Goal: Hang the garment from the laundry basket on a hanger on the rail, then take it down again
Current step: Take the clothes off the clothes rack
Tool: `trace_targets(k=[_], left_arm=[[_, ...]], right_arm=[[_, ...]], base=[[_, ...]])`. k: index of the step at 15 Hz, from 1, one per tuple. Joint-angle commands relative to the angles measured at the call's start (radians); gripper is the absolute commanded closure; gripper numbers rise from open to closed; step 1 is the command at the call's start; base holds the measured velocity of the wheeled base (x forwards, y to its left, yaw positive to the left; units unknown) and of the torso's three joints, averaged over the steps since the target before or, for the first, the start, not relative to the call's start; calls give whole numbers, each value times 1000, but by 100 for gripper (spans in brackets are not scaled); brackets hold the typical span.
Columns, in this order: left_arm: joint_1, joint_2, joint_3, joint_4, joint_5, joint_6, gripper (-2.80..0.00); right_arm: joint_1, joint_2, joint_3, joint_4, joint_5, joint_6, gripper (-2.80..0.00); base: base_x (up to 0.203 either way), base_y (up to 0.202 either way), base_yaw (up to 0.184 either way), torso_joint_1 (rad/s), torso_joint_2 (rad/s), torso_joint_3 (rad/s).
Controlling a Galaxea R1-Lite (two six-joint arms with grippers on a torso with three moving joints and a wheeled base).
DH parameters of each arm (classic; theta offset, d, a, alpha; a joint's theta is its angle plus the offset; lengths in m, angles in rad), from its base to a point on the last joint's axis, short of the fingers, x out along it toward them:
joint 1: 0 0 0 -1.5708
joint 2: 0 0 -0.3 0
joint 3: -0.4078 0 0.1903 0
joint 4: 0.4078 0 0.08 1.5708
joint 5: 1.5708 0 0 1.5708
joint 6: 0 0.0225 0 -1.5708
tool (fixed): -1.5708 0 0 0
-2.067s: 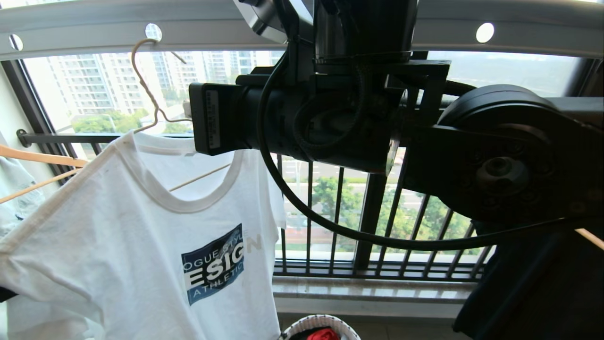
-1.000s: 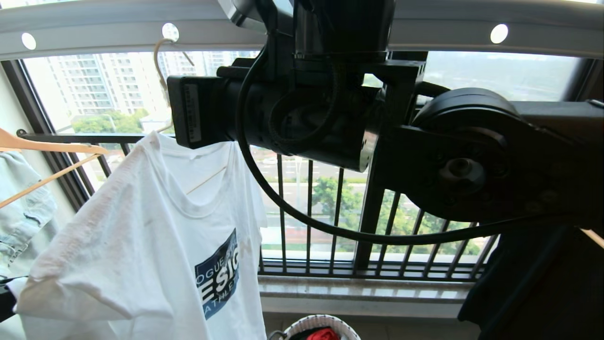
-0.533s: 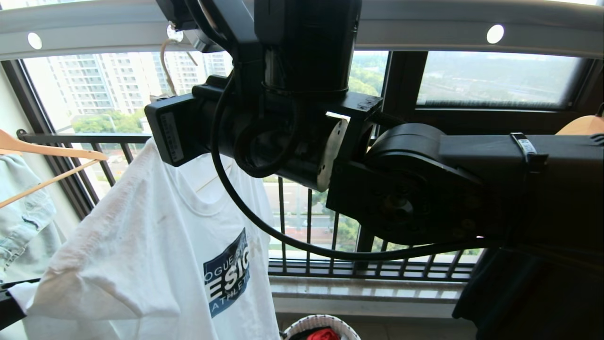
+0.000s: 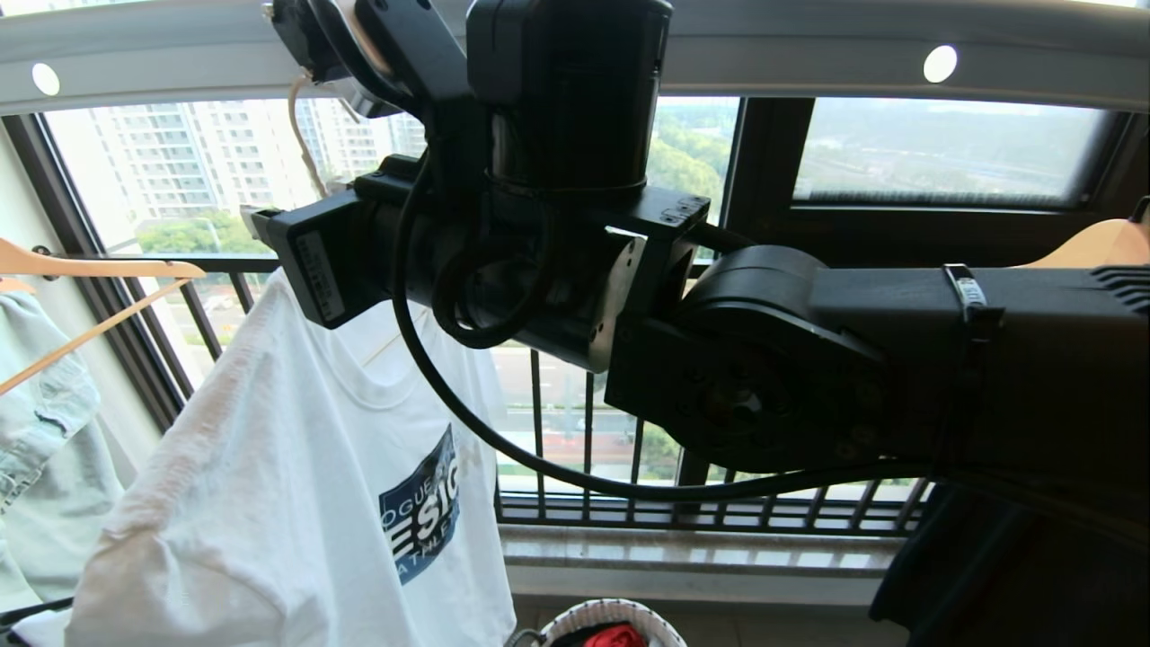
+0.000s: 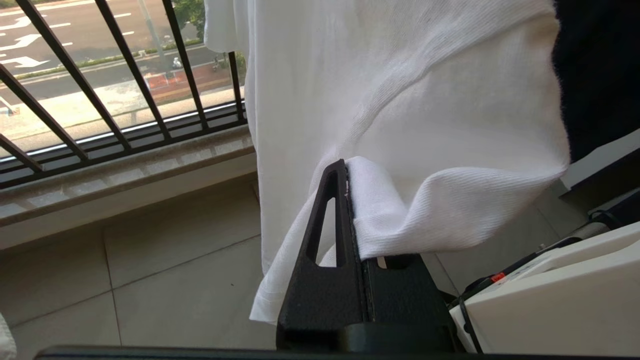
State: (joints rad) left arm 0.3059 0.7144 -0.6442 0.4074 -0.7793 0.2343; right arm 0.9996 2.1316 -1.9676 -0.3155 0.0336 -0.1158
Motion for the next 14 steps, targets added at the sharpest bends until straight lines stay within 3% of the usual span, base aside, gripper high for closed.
trace_targets(k=[1, 5, 8, 11, 14], left_arm=[[-20, -45, 22, 2, -5, 1, 0], [-50, -69, 33, 2, -18, 2, 0], [-53, -106, 53, 7, -97, 0, 0], [-54, -116, 58, 22, -103, 0, 0], [-68, -112, 60, 21, -102, 2, 0]], right_arm=[[1, 36, -7, -13, 2, -17, -280], [1, 49, -7, -71, 3, -19, -280], [1, 48, -7, -73, 20, -20, -280], [-17, 52, -7, -74, 88, -18, -280], [-27, 58, -7, -73, 97, -18, -280]], base=[[0, 0, 0, 0, 0, 0], [0, 0, 0, 0, 0, 0], [0, 0, 0, 0, 0, 0], [0, 0, 0, 0, 0, 0], [0, 0, 0, 0, 0, 0]])
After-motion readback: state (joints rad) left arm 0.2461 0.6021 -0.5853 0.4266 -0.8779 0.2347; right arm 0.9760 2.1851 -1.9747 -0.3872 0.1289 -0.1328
